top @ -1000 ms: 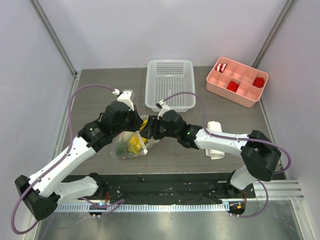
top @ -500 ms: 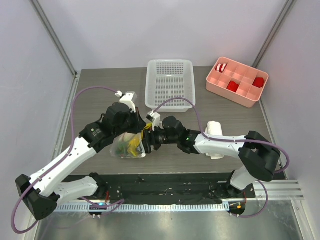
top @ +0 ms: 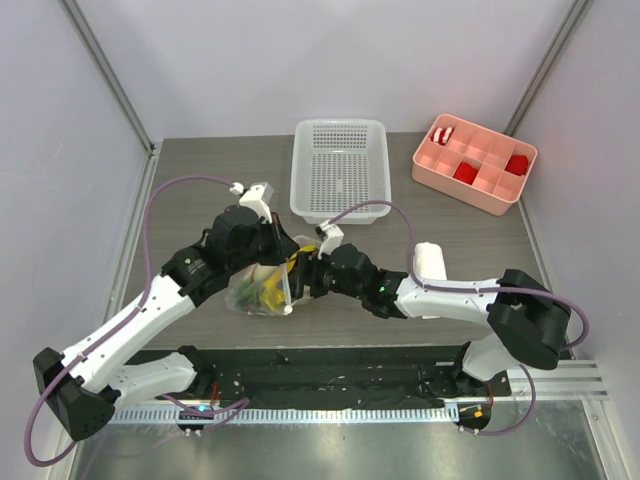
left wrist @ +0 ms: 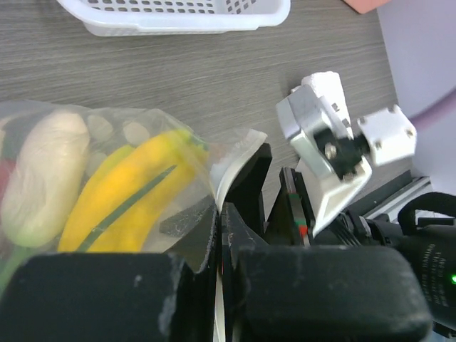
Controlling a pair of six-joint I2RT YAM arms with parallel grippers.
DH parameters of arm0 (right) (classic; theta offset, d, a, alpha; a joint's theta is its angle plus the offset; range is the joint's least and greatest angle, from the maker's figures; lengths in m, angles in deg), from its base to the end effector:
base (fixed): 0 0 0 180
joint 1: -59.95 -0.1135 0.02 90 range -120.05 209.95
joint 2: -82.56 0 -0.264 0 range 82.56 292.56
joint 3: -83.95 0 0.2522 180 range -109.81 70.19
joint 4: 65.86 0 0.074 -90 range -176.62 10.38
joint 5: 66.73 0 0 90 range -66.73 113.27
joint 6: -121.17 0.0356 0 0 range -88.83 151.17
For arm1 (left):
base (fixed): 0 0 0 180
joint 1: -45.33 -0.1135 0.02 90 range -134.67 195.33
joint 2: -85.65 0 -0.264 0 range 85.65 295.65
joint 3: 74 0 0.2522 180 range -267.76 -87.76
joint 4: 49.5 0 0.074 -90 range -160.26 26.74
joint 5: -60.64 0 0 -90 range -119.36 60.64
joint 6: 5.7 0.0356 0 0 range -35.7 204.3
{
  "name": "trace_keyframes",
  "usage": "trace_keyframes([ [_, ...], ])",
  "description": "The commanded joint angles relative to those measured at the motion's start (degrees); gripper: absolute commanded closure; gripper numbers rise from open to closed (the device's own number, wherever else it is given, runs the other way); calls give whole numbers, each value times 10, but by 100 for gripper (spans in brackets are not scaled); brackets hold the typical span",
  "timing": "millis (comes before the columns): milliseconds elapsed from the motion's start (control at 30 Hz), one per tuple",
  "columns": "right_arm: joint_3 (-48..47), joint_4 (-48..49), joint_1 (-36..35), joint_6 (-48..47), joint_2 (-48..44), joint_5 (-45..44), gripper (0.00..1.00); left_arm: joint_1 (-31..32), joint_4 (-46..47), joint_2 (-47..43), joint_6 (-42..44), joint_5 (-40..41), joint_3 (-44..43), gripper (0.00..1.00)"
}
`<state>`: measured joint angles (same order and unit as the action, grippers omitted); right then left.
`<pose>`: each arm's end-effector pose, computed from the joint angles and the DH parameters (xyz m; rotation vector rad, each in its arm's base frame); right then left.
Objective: Open the zip-top bag and remove the fake food
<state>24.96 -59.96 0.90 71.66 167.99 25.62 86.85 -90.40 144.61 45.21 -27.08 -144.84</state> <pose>0.1671 0.2815 0.2259 -0.3722 2.0906 1.1518 0.1705 -0.1491 0.3385 0.0207 2.1816 -0.7978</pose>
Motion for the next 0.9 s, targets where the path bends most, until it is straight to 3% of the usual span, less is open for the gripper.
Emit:
trace_keyframes([
  [0, 44, 17, -2, 140, -24, -137, 25, 1, 65, 1, -20, -19, 11, 100],
  [133, 20, 14, -3, 136, 3, -159, 21, 1, 80, 21, -26, -72, 14, 99],
  [467, -11, 56, -3, 230, 93, -168, 8, 9, 95, 25, -31, -90, 28, 100],
  [733, 0, 231, -2, 189, 139, -155, 1, 23, 101, 41, -33, -102, 33, 100],
  [867, 0, 245, 1, 192, 166, -181, 0, 28, 101, 39, -33, -98, 36, 100],
])
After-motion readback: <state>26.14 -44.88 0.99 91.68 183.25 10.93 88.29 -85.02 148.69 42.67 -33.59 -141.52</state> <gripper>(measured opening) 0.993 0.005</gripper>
